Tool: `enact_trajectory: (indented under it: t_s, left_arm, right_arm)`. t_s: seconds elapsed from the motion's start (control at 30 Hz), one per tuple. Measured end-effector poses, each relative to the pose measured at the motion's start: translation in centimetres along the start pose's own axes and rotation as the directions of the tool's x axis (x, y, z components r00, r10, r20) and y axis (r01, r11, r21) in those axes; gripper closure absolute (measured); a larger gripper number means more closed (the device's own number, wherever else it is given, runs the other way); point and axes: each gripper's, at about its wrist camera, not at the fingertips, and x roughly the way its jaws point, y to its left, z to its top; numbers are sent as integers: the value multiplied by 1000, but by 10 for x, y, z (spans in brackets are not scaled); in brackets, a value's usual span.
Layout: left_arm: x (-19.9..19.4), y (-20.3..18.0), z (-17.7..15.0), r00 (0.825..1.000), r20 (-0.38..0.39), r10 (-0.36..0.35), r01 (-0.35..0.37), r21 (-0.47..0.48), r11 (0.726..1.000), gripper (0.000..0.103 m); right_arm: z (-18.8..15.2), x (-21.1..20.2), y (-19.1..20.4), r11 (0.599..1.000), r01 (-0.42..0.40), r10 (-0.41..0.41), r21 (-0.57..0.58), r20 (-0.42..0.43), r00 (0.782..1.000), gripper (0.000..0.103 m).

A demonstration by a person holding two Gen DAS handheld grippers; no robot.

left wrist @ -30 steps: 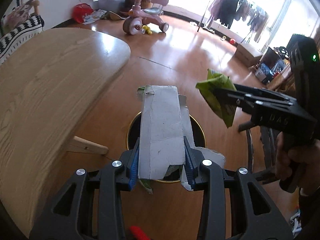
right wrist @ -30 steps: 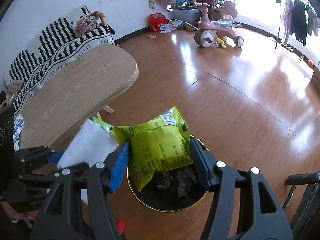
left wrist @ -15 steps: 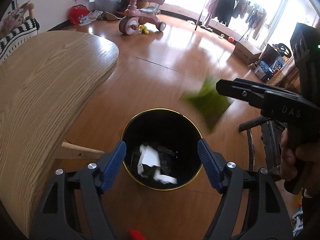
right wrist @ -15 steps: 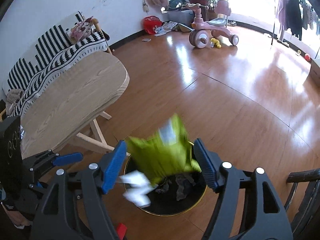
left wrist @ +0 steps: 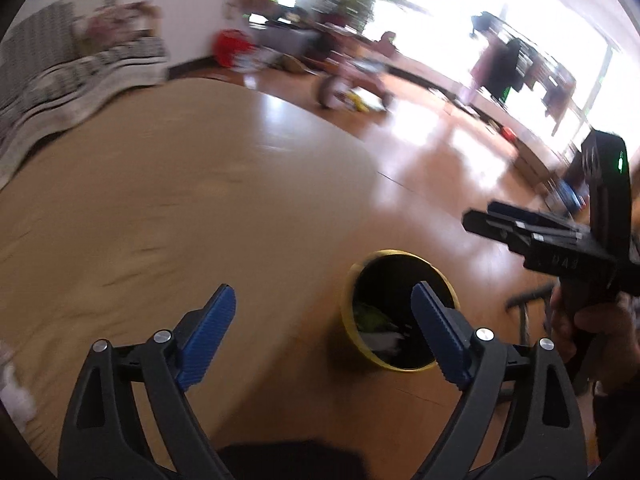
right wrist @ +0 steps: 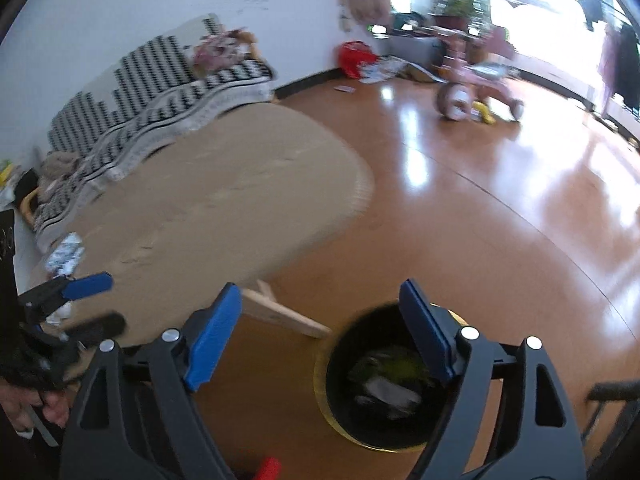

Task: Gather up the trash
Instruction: 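Bring both tools back to the trash pile on the table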

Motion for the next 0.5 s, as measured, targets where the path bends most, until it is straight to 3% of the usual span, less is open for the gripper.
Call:
enact_trajectory:
  t_s: [0.13, 0.27, 0.5]
  left_arm:
    - [-63, 79, -19, 994, 45, 96, -88, -146, 985, 14]
    - [-124, 152, -50, 975, 55, 214, -193, -263, 945, 14]
    - [-222, 259, -125, 918, 22, 395, -343, -453, 823, 13]
  right_arm:
    - [16, 14, 74, 993, -98, 98, -71, 1, 995, 24]
    - [25, 31, 168, 964, -211, 210, -164, -26, 977, 24]
    - [27, 51, 317, 881, -380, 365, -282, -107, 925, 24]
